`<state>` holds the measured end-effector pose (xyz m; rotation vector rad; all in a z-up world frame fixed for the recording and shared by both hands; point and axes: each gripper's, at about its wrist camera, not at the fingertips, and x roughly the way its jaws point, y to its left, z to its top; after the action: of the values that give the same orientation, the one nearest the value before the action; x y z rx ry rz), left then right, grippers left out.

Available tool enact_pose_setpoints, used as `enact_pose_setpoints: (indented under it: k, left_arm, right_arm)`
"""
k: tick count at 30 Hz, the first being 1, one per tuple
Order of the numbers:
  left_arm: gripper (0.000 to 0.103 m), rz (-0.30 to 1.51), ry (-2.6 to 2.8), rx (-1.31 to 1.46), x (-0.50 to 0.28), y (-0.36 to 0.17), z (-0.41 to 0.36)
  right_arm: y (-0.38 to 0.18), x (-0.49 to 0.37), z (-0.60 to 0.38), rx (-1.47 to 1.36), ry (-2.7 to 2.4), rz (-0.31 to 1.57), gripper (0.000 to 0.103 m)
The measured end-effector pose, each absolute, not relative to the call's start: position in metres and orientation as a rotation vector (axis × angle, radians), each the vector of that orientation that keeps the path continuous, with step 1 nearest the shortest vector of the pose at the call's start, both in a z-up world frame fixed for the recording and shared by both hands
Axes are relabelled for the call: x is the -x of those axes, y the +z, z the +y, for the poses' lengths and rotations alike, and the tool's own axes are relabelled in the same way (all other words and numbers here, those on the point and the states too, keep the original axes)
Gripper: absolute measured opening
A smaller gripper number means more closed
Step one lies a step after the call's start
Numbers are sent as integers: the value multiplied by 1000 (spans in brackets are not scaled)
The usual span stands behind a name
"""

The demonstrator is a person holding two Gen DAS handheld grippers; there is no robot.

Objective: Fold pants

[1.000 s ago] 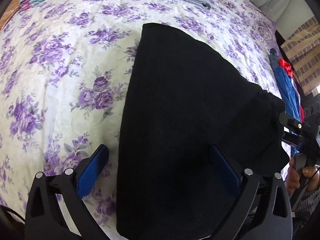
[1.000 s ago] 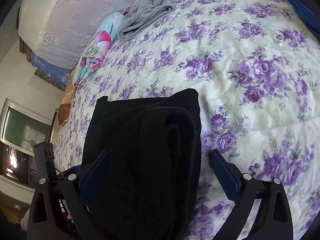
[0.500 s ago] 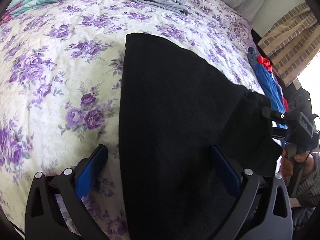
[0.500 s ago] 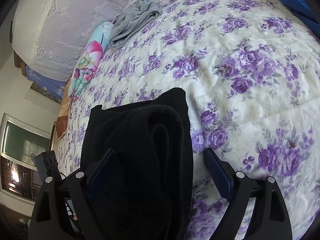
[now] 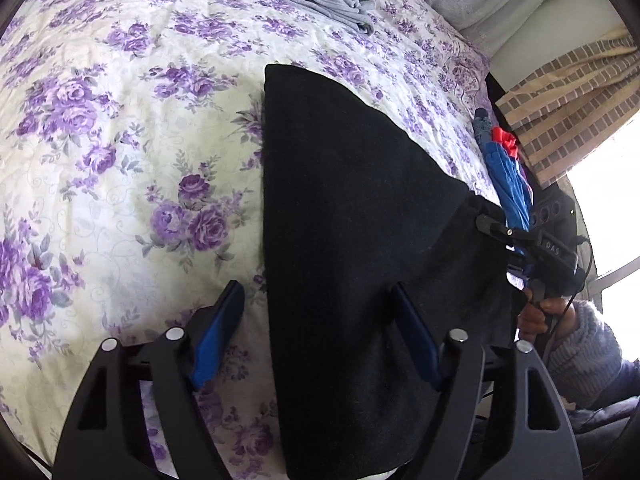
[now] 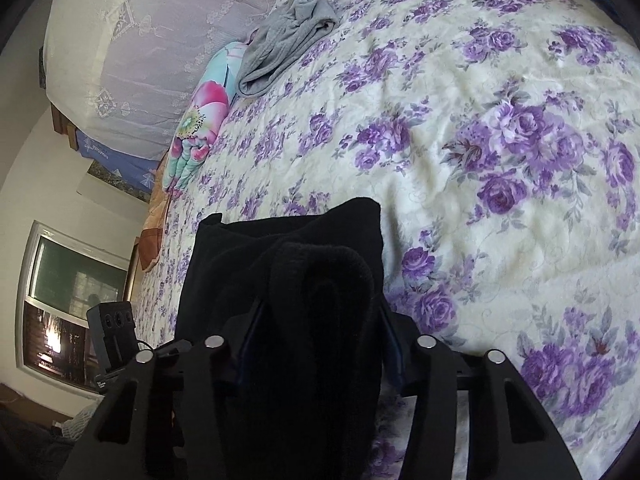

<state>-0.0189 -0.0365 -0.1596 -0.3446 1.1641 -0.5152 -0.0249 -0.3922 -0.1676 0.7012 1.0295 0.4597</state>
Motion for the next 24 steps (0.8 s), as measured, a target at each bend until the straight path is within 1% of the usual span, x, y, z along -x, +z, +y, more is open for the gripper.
enact_pose_setpoints:
  k: [1,3,5,6,8,10,15,19,24]
  left_arm:
    - [68,1166,-515,349,17,-159,-37]
    - [60,1167,-523,371,14,-158,-39]
    - [49,1169,-539,385,14,-158,-40]
    - [46,1165,-539,382,15,-157,-39]
    - [31,1154,-541,390,16,-153,-37]
    - [26,1130,-540,392,20,-144,-35]
    - [20,1072,-549,330,27,-114,-41]
    - [20,981,-572,276,22,-72,-46]
    - [20,850,-590,254,-27,-4,-43]
  right_arm:
    - [-166,26,-390,-696,447,1027,41]
    - [-163,27,-384,-682,426,1022,36]
    - [-160,29,-381,-678,409,1015,33]
    - [-157,31,-378,-665,402,1011,32]
    - [-150,33,-374,-635,394,1005,30]
    - [-143,34,-370,-617,385,1004,29]
    - [-115,34,-360,-584,392,1002,27]
    - [-79,27,-352,-540,433,957,27]
    - [-20,-23,-359,-559,482,851,26]
